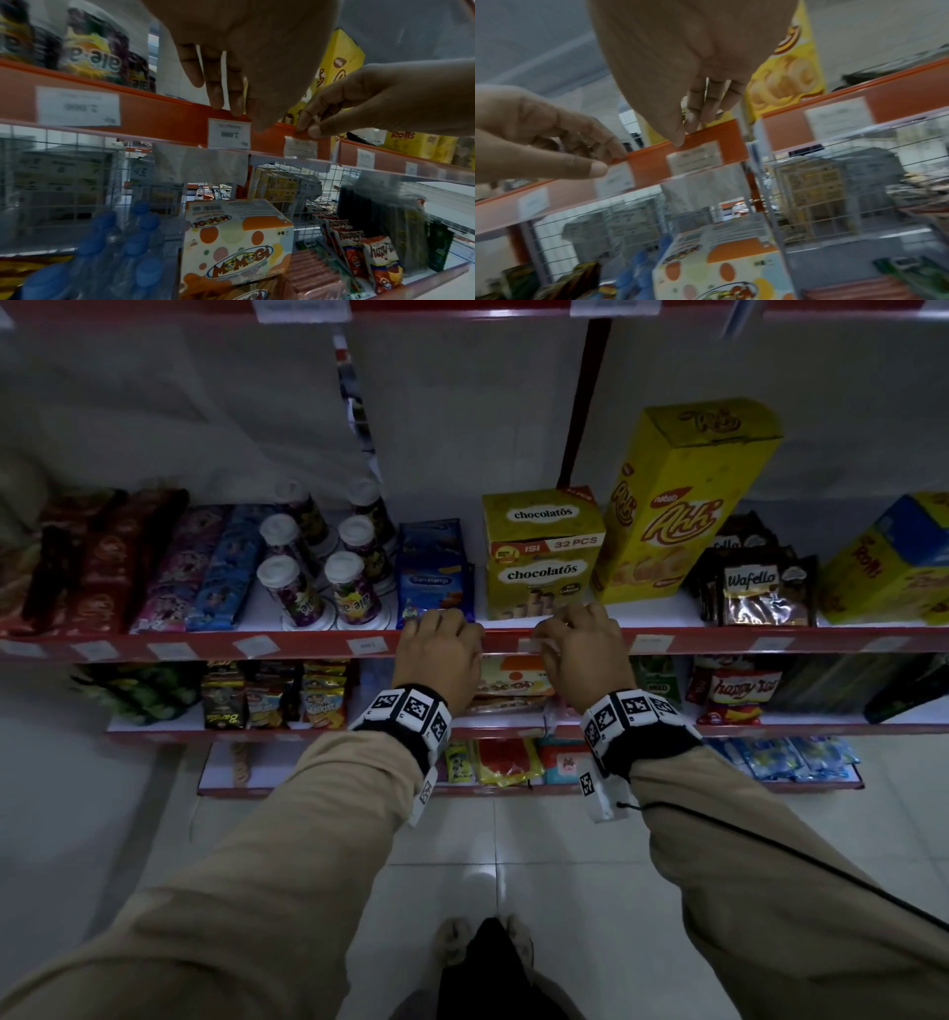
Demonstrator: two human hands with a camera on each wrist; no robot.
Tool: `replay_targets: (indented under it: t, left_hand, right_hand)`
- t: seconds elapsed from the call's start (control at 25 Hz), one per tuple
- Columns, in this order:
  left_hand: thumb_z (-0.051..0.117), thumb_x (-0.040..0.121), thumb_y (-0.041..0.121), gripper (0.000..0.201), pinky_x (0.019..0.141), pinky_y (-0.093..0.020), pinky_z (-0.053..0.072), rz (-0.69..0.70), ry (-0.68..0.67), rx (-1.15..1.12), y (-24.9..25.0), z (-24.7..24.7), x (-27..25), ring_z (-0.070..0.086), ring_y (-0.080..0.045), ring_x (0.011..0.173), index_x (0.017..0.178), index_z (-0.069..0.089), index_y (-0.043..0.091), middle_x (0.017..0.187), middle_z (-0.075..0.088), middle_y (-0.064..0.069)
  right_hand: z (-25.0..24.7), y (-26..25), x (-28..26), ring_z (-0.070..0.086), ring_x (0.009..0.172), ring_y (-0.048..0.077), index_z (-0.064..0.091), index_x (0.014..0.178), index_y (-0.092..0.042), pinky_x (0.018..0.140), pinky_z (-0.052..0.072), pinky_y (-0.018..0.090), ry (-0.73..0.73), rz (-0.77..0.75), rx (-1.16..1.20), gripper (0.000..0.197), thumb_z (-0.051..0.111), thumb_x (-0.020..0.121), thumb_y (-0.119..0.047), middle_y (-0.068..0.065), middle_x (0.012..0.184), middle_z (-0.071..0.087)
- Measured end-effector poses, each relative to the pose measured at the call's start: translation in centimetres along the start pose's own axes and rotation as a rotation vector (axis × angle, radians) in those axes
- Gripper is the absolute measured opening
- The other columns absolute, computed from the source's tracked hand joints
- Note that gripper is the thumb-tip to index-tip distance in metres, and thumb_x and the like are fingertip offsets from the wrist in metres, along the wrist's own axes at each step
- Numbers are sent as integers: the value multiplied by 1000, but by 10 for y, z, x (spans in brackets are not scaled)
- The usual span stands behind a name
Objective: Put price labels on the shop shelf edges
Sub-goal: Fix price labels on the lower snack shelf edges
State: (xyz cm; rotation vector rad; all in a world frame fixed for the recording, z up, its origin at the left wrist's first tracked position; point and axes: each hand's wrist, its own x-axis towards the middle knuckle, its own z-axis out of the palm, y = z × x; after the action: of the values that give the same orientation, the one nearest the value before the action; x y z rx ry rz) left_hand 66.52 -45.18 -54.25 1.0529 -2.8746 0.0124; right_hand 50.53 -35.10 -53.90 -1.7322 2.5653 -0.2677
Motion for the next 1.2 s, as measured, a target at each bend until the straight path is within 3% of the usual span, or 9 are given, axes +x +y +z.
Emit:
replay_targets:
  t: [0.16,0.4,0.68,0.8,1.2]
  left_hand:
    - [52,90,33,45,96,-42,33,-75,-36,35,-15,0,-17,38,-30,122,133,46,19,132,44,-6]
    - [47,92,30,47,93,-40,33,-72,-76,76,-42,-2,-31,38,-28,120,137,40,21,141,37,-4]
    - [46,91,23,44,93,-38,33,96,-90,19,-69,1,-27,37,-28,122,135,40,17,140,37,-6]
    - [49,90,21,43,94,-39,32,130,-73,3,-71,0,-23,39,-29,120,132,43,15,137,40,-8]
    - [51,88,24,46,92,-41,32,214,-63,-6,-84,6,-23,38,-29,118,133,43,16,137,39,-8]
  right_hand:
    - [5,-30,5,36,124,33,60,118,-16,92,36,44,-49,-83,8,33,56,86,-22,12,127,50]
    - [16,-67,12,38,121,30,56,122,-16,91,34,41,-40,-138,10,36,54,86,-23,9,126,52]
    - [34,-95,6,50,105,35,61,106,-3,82,42,42,130,-56,101,30,61,76,-7,18,109,59]
    - [38,-97,2,54,98,35,63,107,-1,81,43,40,187,-67,83,32,61,76,-6,17,105,62]
    - [46,-116,8,47,104,35,59,107,-5,80,39,43,108,94,-39,29,59,80,-16,18,116,54]
